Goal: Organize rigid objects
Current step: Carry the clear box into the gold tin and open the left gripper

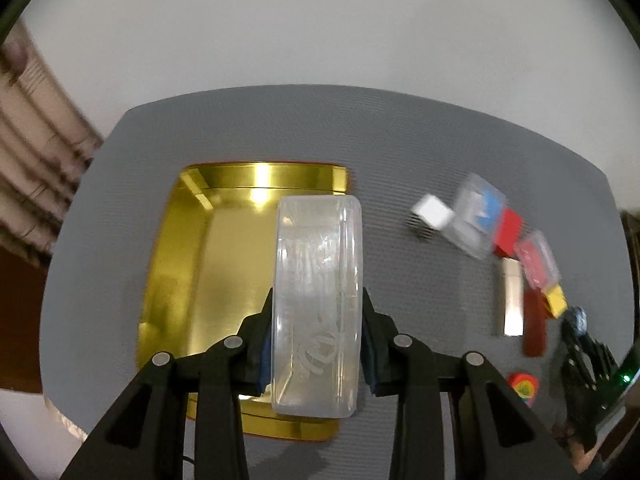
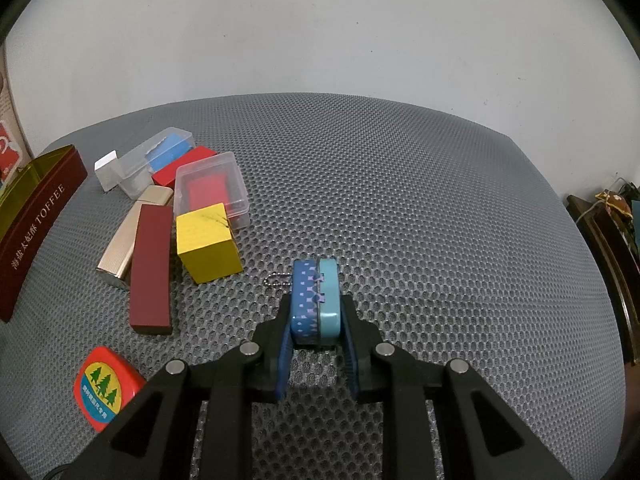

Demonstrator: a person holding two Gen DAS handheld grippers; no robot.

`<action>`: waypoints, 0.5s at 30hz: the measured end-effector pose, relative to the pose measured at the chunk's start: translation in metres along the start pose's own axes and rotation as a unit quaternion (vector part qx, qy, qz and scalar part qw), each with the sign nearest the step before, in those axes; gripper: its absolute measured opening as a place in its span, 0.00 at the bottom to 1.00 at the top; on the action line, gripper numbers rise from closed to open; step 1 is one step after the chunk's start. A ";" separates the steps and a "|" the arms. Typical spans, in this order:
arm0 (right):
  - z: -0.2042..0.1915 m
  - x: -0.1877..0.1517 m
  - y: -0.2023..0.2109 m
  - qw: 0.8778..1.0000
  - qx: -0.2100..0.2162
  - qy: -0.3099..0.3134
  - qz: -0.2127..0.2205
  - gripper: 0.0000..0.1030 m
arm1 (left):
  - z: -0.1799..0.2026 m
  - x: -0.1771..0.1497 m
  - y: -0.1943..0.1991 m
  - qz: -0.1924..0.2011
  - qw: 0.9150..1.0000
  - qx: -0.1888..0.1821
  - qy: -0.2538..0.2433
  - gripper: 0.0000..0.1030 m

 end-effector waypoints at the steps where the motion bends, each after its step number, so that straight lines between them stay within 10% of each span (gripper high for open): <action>1: -0.001 0.000 0.000 1.000 0.000 0.000 0.000 0.21 | -0.007 -0.001 -0.002 -0.001 1.000 0.006 0.006 0.30; 15: 0.002 0.001 -0.001 1.000 -0.002 0.002 0.000 0.21 | -0.078 -0.029 -0.040 -0.045 0.997 0.052 0.022 0.30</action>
Point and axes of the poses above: each gripper's, at about its wrist camera, not at the fingertips, and y roughly against the way its jaws point, z to its right, x to its top, the point moved 1 cm from there along -y, roughly the way its jaws point, and after that the axes turned 13 degrees about -y, right-handed, at the moved point
